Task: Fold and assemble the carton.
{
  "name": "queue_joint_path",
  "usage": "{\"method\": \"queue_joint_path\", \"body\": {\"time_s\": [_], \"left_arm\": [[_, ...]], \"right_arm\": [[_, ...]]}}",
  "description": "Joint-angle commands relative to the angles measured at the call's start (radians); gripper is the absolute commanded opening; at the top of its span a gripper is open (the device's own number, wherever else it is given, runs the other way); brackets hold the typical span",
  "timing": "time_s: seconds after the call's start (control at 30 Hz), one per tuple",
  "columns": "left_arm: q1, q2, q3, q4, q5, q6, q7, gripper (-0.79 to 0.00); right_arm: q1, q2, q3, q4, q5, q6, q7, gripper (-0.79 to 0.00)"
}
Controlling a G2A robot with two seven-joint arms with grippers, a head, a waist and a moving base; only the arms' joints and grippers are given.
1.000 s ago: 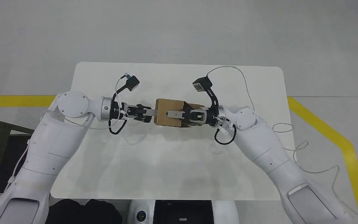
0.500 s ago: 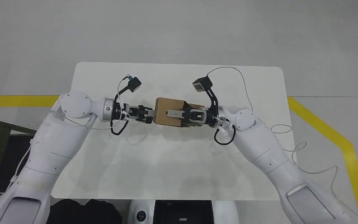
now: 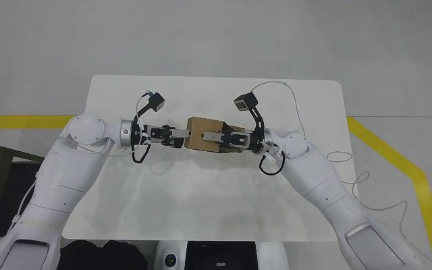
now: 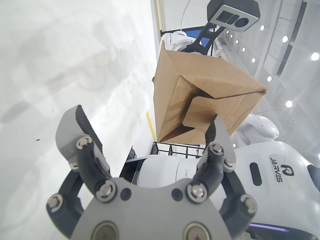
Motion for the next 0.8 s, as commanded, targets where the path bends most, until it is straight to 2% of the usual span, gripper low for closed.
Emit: {"method": "queue_joint_path", "body": {"time_s": [0.0, 0.77], "left_arm": [[0.0, -0.002, 0.004, 0.001, -0.003, 0.0, 0.002, 0.0], [-0.011, -0.017, 0.03, 0.011, -0.025, 0.0, -0.004, 0.0]], "right_arm": [[0.001, -0.001, -0.001, -0.003, 0.002, -0.001, -0.001, -0.785], [0.002, -0.002, -0.009, -0.003, 0.008, -0.001, -0.001, -0.785]]}}
